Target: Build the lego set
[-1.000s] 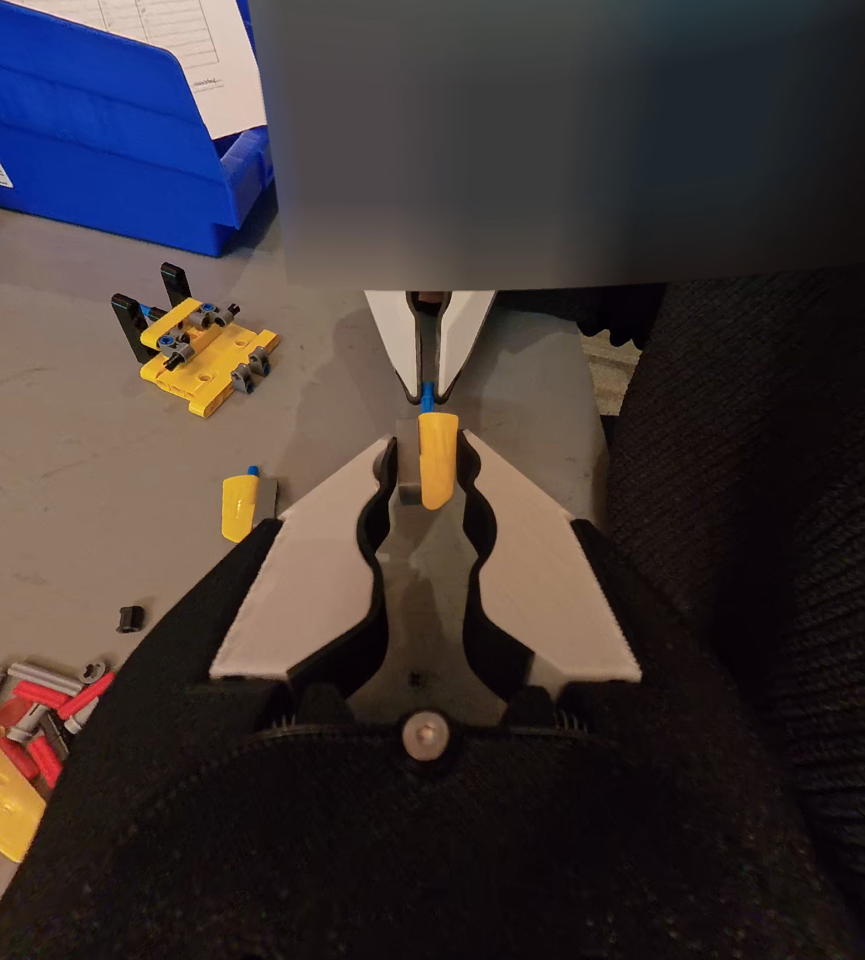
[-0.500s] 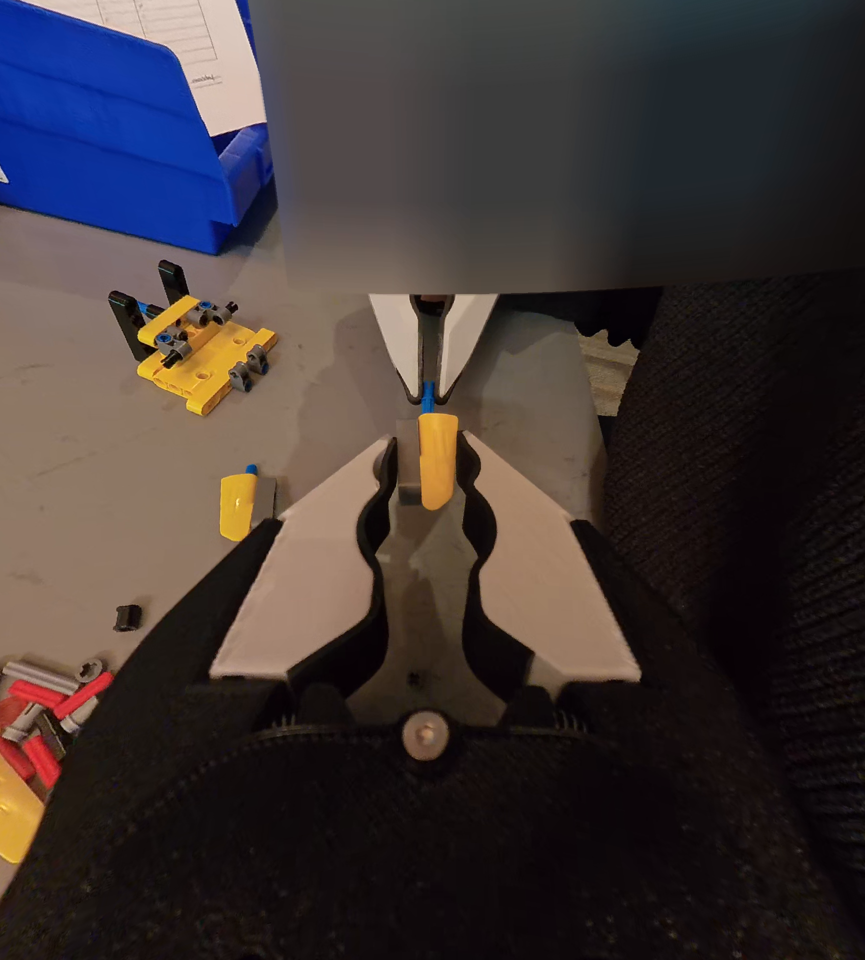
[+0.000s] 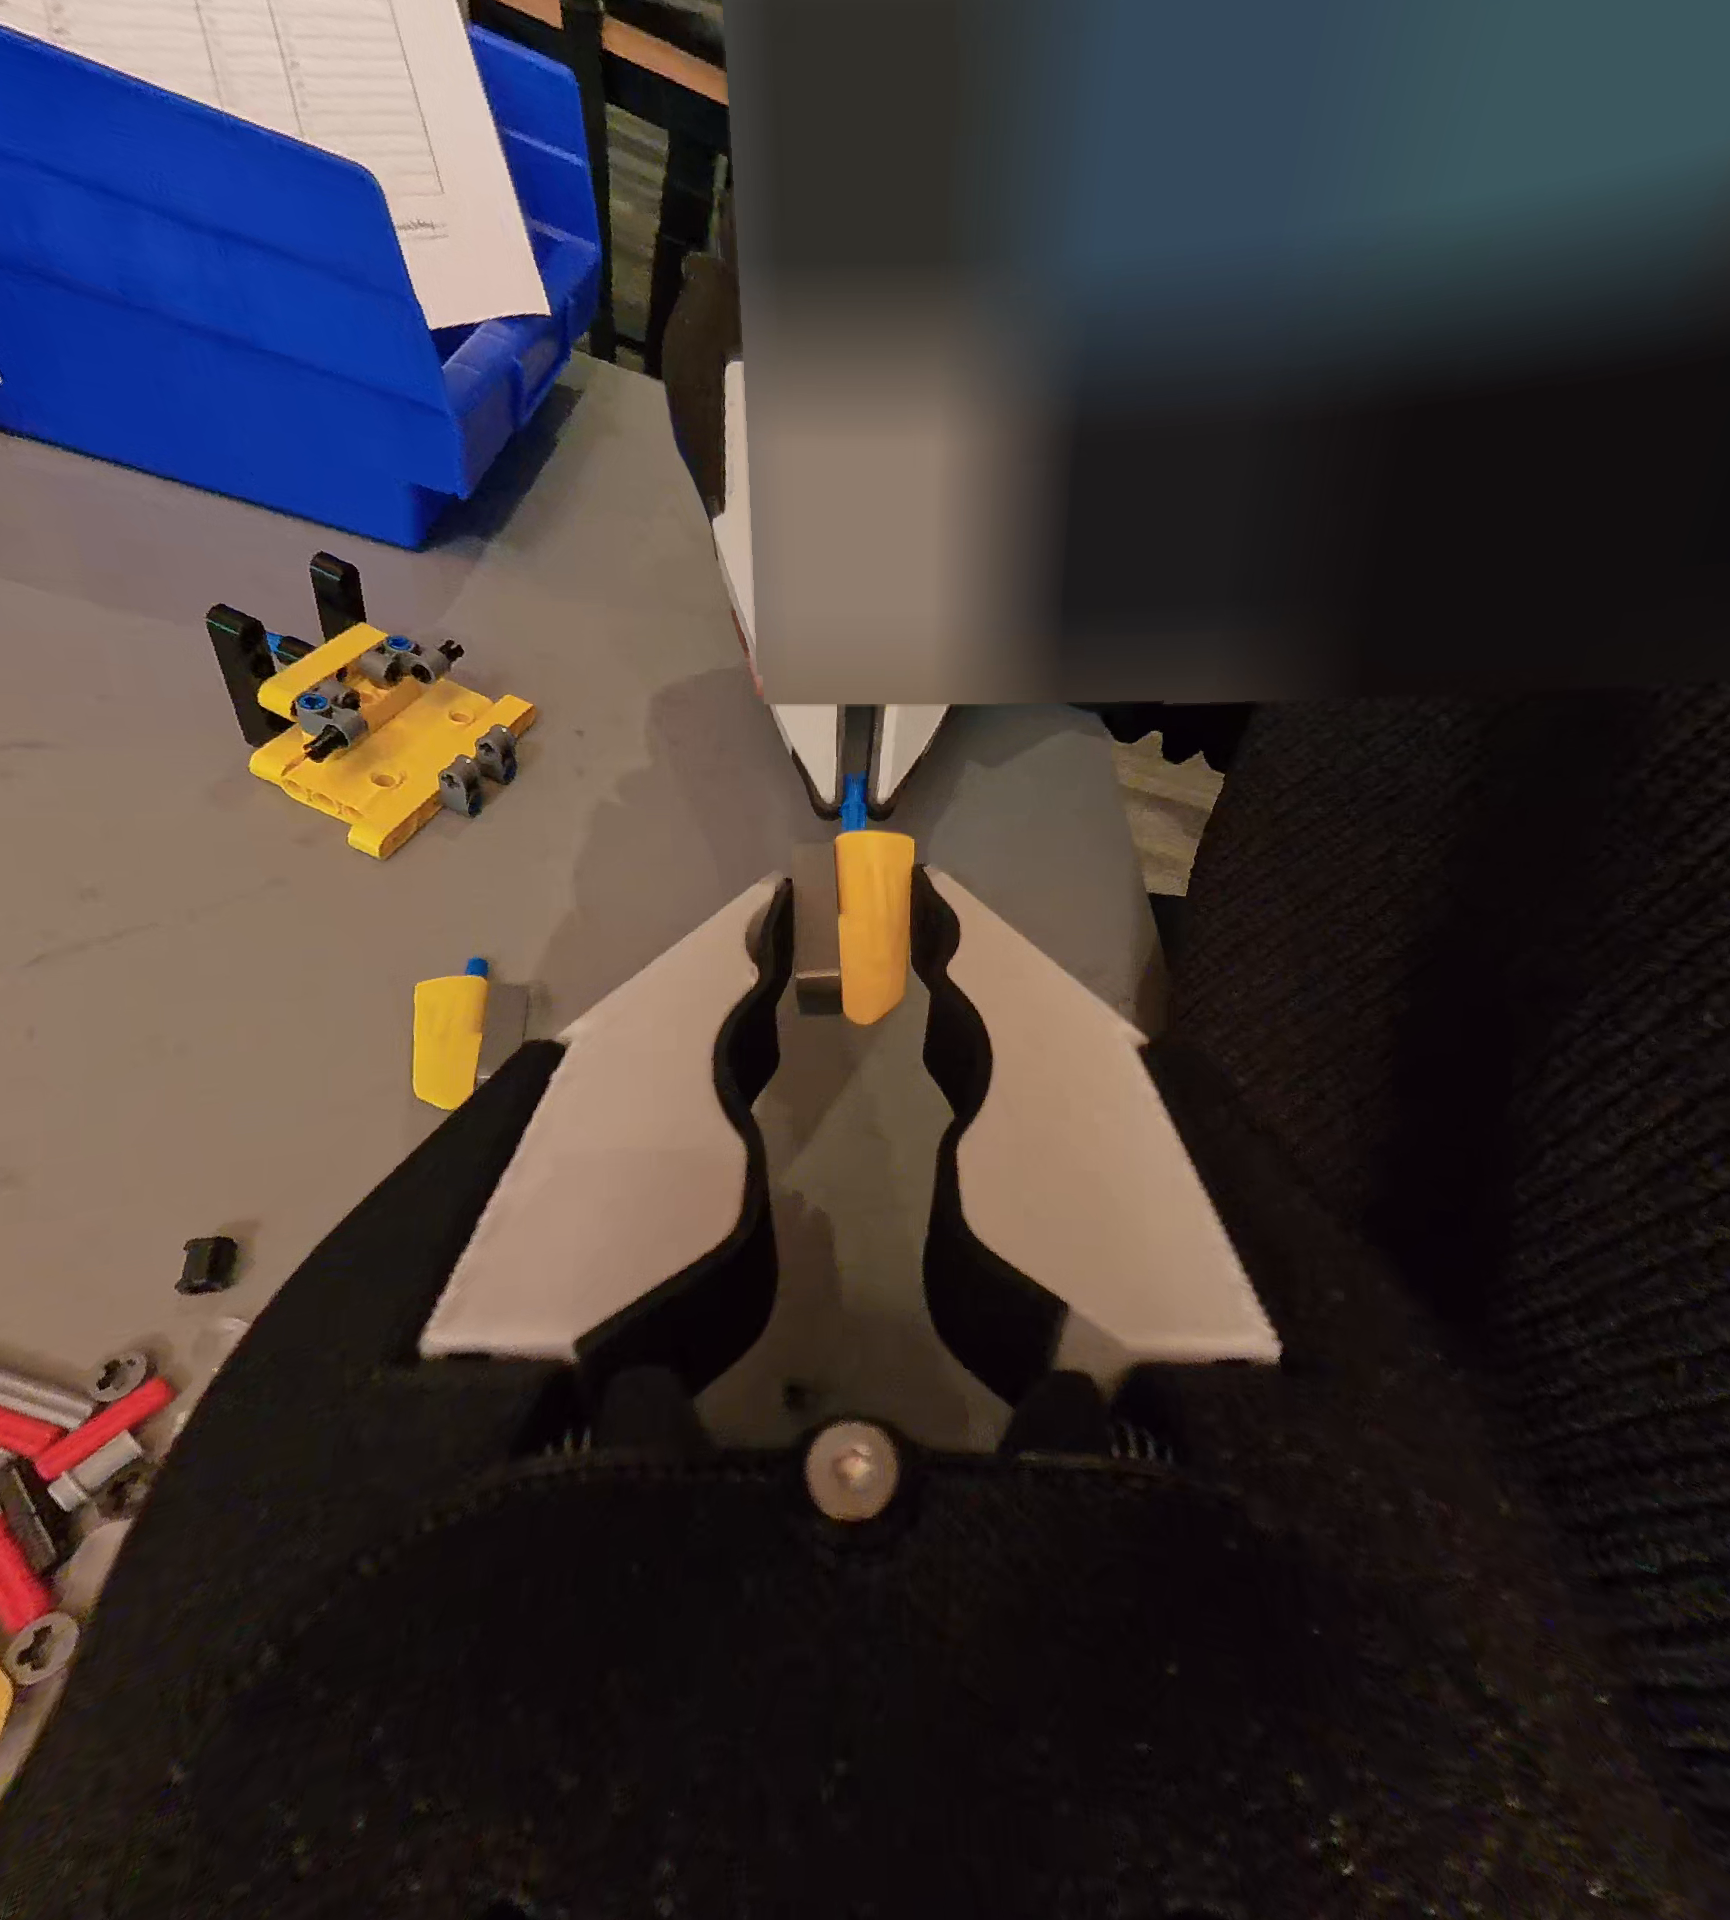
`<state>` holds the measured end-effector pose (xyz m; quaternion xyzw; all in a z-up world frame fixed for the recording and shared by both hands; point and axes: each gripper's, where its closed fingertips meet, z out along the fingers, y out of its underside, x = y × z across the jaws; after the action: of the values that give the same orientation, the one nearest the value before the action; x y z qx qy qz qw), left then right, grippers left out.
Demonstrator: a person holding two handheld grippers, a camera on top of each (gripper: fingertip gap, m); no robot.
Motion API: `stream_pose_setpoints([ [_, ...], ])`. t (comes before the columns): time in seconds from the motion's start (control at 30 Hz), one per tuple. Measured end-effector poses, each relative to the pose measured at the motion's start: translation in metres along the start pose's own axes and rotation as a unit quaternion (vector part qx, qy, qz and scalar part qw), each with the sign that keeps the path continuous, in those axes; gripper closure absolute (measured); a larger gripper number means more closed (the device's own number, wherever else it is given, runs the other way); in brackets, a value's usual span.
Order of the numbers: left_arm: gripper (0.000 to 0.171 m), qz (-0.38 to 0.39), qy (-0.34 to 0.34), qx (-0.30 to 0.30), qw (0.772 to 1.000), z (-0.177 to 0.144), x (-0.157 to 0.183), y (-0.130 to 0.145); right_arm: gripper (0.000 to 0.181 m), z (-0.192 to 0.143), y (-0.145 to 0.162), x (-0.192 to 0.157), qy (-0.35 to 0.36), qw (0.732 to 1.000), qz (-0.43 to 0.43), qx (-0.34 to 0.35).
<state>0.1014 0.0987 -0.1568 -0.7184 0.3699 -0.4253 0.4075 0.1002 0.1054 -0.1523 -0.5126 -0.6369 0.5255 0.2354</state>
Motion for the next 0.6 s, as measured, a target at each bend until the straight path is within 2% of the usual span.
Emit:
stream_pose_setpoints([
  [0.23,0.153,0.002,0.007,0.011,1.000,-0.0002,0.0028,-0.0044,0.178,-0.0025,-0.0037,-0.0023,-0.030,0.998,0.053,0.020],
  [0.6,0.154,-0.021,0.026,-0.002,0.999,0.0021,0.0065,0.0012,0.178,-0.0004,0.0018,-0.0067,-0.013,1.000,-0.019,-0.005],
])
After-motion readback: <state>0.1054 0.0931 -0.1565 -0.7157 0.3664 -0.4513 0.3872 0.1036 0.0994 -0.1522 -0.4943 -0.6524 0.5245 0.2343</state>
